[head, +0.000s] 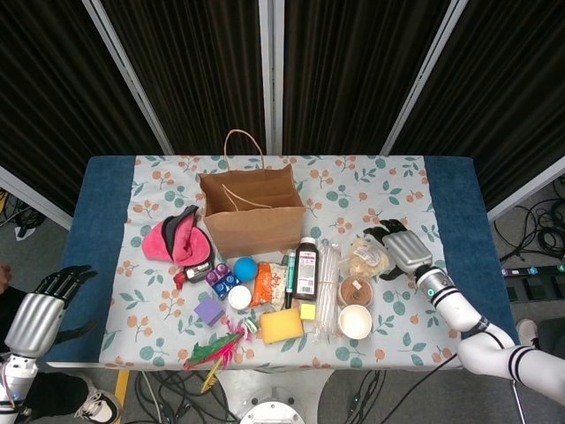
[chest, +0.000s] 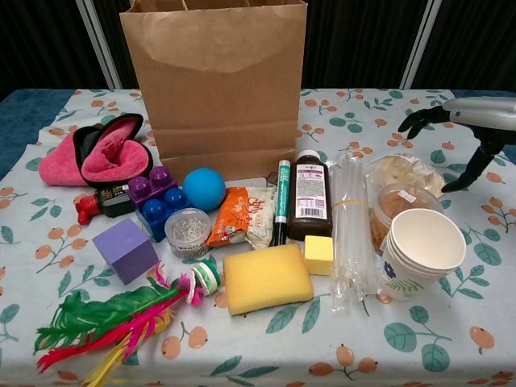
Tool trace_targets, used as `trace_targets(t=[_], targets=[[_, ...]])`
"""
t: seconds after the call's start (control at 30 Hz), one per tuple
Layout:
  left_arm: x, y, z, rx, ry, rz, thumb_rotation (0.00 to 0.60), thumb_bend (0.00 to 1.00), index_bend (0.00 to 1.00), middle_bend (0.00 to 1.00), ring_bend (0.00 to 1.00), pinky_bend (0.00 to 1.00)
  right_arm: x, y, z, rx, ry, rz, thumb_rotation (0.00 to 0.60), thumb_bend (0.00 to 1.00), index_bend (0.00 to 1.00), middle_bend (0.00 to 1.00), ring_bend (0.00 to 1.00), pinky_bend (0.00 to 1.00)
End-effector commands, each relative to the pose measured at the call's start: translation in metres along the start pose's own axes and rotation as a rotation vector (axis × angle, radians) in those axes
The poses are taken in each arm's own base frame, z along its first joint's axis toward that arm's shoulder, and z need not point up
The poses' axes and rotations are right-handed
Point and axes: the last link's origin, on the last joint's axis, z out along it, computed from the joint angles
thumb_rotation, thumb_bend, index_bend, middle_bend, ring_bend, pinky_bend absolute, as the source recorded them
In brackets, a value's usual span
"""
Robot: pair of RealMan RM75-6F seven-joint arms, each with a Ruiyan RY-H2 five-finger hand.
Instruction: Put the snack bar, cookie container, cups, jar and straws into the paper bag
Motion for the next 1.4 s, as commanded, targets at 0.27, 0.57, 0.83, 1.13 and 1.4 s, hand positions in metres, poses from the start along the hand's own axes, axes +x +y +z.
trace_targets(t=[0.27, 0.57, 0.83, 1.13, 1.4], targets=[[-0.004, -0.001, 0.001, 0.006, -0.01, 0.0, 0.6, 0.1, 0.25, 0.28, 0.2, 0.25, -0.003, -0.009, 0.014, 0.034, -0.028, -0.027, 0.6, 0.0, 0.13, 0.16, 0.0, 0.01], [-0.002, -0.002, 0.002, 0.01, -0.004, 0.0, 0.6, 0.1, 0.25, 0.28, 0.2, 0.25, -0.014, -0.013, 0.02, 0.034, -0.084, -0.05, 0.6, 0.03, 0.16, 0.21, 0.04, 0.03], [0.0, -0.003, 0.002, 0.017, 0.001, 0.0, 0.6, 0.1, 0.25, 0.28, 0.2, 0.25, -0.018, -0.016, 0.023, 0.021, -0.035, -0.09, 0.6, 0.15, 0.55, 0.44, 0.31, 0.27], [0.0, 0.001, 0.001, 0.014, 0.005, -0.02, 0.6, 0.1, 0.25, 0.28, 0.2, 0.25, 0.012, -0.02, 0.01, 0.027, 0.096, -0.104, 0.6, 0.19, 0.67, 0.53, 0.4, 0.37], [0.001, 0.003, 0.0, 0.002, 0.013, -0.035, 0.6, 0.1, 0.25, 0.28, 0.2, 0.25, 0.128, -0.048, -0.013, 0.055, 0.37, -0.148, 0.6, 0.19, 0.67, 0.54, 0.4, 0.36]])
